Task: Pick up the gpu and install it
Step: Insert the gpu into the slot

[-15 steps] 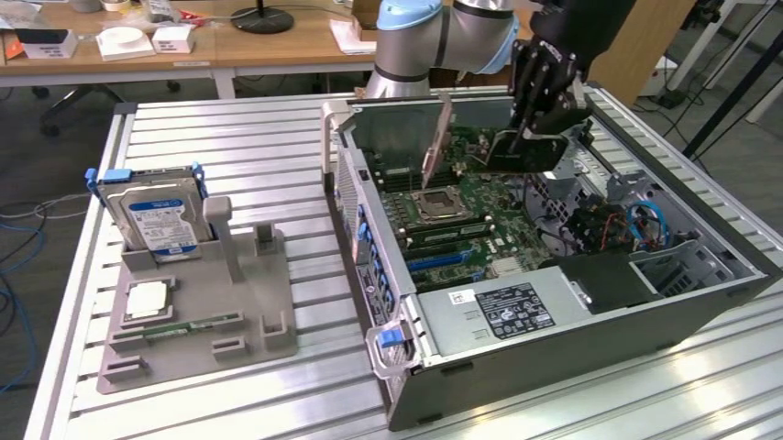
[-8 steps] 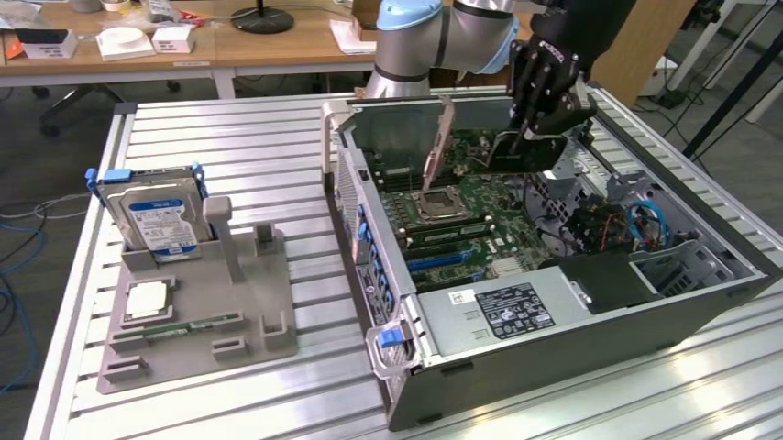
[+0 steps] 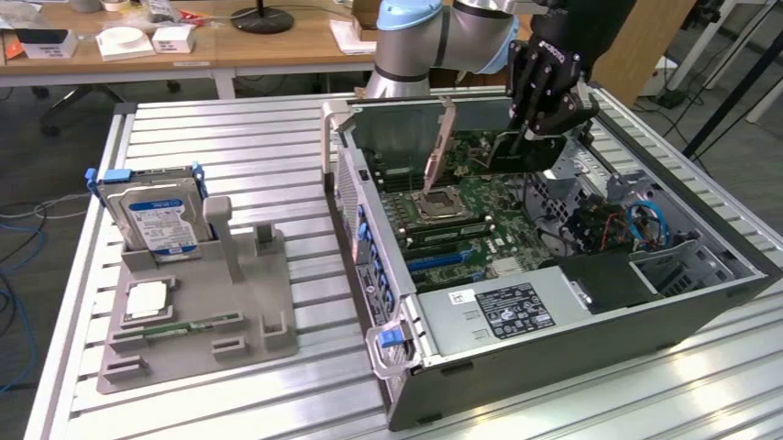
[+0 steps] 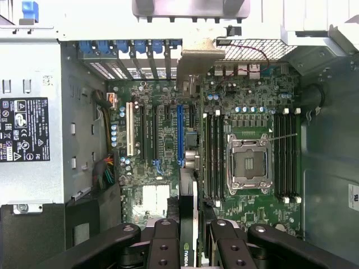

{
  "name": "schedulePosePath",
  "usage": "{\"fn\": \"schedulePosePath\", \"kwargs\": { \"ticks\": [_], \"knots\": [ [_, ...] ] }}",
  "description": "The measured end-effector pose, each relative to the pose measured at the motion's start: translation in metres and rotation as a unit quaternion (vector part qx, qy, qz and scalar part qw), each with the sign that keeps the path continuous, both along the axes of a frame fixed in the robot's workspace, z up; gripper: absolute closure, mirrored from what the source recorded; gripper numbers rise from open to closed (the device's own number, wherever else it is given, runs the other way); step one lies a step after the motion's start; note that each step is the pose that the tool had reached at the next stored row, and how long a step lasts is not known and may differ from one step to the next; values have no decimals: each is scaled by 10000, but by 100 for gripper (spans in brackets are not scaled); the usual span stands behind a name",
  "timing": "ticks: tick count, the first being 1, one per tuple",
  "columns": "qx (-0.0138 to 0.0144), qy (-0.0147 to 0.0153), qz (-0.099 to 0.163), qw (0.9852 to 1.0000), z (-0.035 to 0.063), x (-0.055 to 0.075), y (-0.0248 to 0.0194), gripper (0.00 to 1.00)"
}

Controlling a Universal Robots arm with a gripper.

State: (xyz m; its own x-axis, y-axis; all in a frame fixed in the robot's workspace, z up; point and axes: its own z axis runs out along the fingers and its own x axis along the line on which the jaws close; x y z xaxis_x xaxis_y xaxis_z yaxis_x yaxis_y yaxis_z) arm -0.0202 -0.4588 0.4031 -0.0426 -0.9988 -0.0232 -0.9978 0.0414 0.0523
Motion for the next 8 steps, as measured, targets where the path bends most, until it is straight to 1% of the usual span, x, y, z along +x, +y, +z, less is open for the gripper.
{"fn": "schedulePosePath", "kwargs": {
  "ticks": [8],
  "knots": [
    [0, 0, 0, 10000, -42, 0, 0, 74]
  ]
}}
